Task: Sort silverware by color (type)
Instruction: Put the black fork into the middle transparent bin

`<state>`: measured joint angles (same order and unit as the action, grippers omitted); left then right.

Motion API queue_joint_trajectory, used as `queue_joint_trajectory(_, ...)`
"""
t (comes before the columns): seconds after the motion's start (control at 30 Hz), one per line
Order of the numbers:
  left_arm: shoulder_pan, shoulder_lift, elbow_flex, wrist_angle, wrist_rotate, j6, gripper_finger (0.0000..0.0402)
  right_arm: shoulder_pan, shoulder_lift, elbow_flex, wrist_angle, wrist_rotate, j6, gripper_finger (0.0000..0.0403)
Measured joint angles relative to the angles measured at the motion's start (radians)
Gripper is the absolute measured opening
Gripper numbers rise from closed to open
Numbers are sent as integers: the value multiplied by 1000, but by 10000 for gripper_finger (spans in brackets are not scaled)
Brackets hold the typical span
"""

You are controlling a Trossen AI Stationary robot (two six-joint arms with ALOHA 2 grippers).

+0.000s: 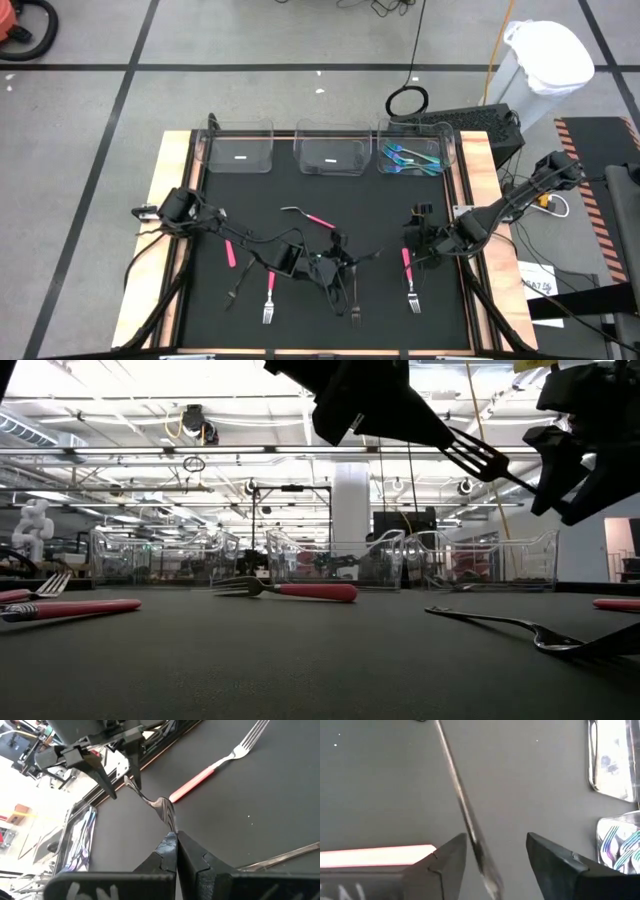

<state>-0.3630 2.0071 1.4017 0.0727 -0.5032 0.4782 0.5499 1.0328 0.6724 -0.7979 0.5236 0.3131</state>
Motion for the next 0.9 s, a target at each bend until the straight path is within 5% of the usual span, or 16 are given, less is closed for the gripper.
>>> queue_joint_trajectory(0.57, 2, 0, 0, 2, -16, -13, 0, 1, 0, 0, -11, -24, -28, 17)
queue_joint_trajectory(0.9, 0, 0, 0, -3, -98, -52, 11, 1, 0, -1, -4, -32, -21, 10)
